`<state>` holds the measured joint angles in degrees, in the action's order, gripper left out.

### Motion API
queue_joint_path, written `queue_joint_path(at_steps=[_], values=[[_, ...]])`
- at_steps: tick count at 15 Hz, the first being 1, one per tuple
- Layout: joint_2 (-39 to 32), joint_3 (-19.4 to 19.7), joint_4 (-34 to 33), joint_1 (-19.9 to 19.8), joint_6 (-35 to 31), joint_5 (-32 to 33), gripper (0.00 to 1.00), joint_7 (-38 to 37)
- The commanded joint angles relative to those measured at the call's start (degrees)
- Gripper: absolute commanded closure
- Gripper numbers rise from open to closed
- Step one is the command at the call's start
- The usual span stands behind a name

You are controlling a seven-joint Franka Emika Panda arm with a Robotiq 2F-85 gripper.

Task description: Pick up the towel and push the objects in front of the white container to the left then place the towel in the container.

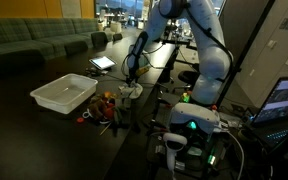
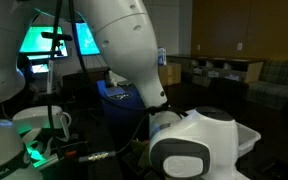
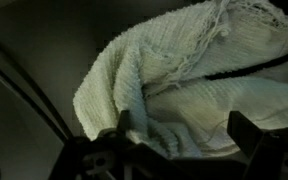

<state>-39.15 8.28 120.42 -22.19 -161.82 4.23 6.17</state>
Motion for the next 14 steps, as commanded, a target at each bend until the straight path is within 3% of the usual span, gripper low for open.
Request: queue_joint_path(at_steps=[1,8,9,10,14], values=[[-5.08,-2.74,-6.72,-4.82,2.63,-4.04,0.00,4.16],[-11.66,-4.18,-12.78,-8.01,7.75,-5.99,0.00,7.04],[-12.05,-4.42,-13.22,-8.10,8.37,-6.14,0.08,7.37],[-12.24,-4.26,-13.50,-7.75,8.98,-6.01,0.26,7.40],[-11.52,-3.04,-12.68,-6.38,11.13,-5.04,0.57,7.87]])
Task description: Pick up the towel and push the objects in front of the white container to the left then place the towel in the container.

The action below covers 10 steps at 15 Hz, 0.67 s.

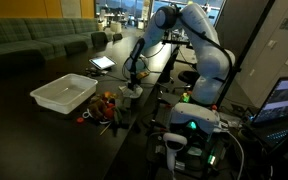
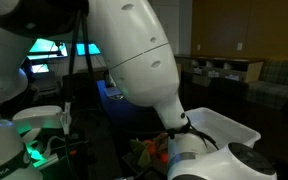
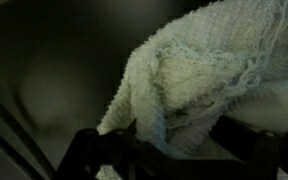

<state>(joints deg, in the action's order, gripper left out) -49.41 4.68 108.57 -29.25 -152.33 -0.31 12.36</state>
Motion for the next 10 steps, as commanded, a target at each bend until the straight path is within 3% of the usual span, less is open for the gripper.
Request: queue_joint_path(at_steps=[1,6,8,10], values=[[-0.98,1.35,-0.29,1.30,1.79,-0.05,0.64,1.33],[-0.54,6.74,2.09,5.20,1.75,3.07,0.99,-1.00],[-0.06,8.50,3.96,6.66,1.37,4.51,0.96,-1.31],[0.47,9.25,6.10,7.77,0.90,5.80,0.99,-1.07]])
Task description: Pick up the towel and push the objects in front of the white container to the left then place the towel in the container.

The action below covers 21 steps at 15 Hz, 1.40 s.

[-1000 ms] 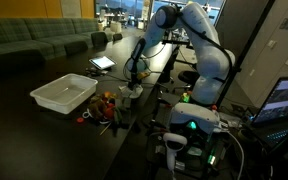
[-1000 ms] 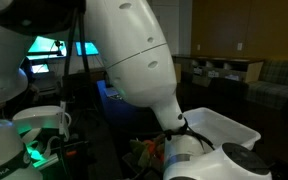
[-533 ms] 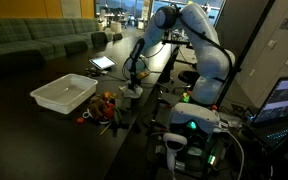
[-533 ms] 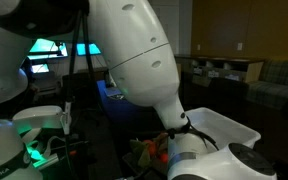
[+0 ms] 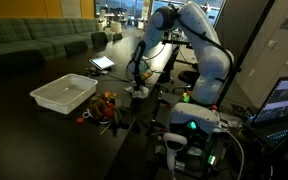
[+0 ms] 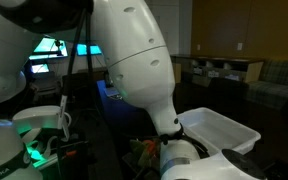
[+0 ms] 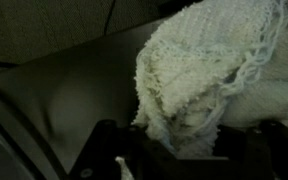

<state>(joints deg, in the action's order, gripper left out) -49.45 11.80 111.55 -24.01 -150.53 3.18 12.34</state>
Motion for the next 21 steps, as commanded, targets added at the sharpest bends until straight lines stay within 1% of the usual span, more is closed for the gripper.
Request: queue_joint_path(at_steps=[1,3,4,5,8,9,11,13,16,21], values=[[0.90,1.96,4.53,3.01,-1.33,2.89,0.97,-0.71],[1.85,1.41,7.14,3.92,-1.90,3.98,1.00,-0.22],[2.30,1.88,8.38,5.03,-2.48,4.82,1.00,-0.81],[3.03,1.09,9.61,5.17,-2.66,4.87,0.99,-0.42],[4.78,-0.31,13.21,7.60,-3.40,5.60,0.99,-0.19],[5.34,-0.46,14.34,8.84,-3.87,5.93,0.99,-0.68],[6.21,-2.14,15.92,10.64,-4.03,5.69,0.99,-0.78],[6.67,-3.39,16.72,13.40,-3.74,5.67,0.99,-1.78],[6.52,-5.39,16.19,17.10,-1.49,4.72,0.99,-4.38],[4.97,-5.35,13.71,24.70,1.94,2.81,0.99,-16.00]])
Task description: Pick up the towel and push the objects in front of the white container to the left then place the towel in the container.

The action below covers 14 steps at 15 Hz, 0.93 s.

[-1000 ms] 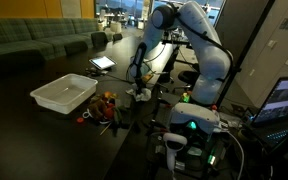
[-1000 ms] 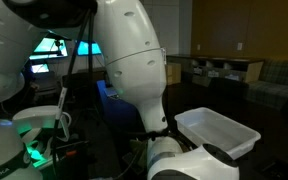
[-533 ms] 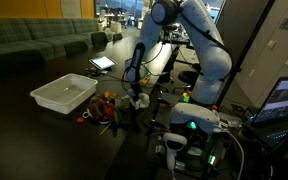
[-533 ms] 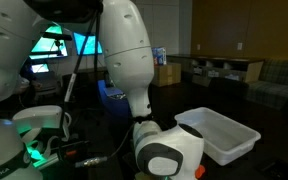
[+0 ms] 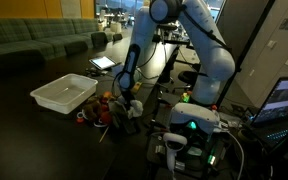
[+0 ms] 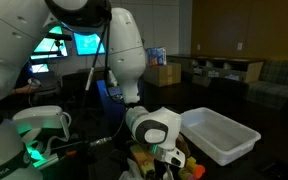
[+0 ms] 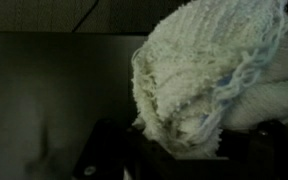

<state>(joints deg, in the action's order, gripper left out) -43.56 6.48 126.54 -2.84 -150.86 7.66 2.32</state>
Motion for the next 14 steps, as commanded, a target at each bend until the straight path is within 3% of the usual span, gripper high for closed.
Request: queue_joint_path(at_steps=[1,8,14], values=[[-0.88,0.37,-1.37,4.87,2.70,-1.80,0.99,-8.36],[-1.26,0.53,-4.22,9.42,8.23,-6.23,0.99,-22.06],[-1.70,0.84,-5.94,10.95,8.99,-7.42,0.99,-27.03]])
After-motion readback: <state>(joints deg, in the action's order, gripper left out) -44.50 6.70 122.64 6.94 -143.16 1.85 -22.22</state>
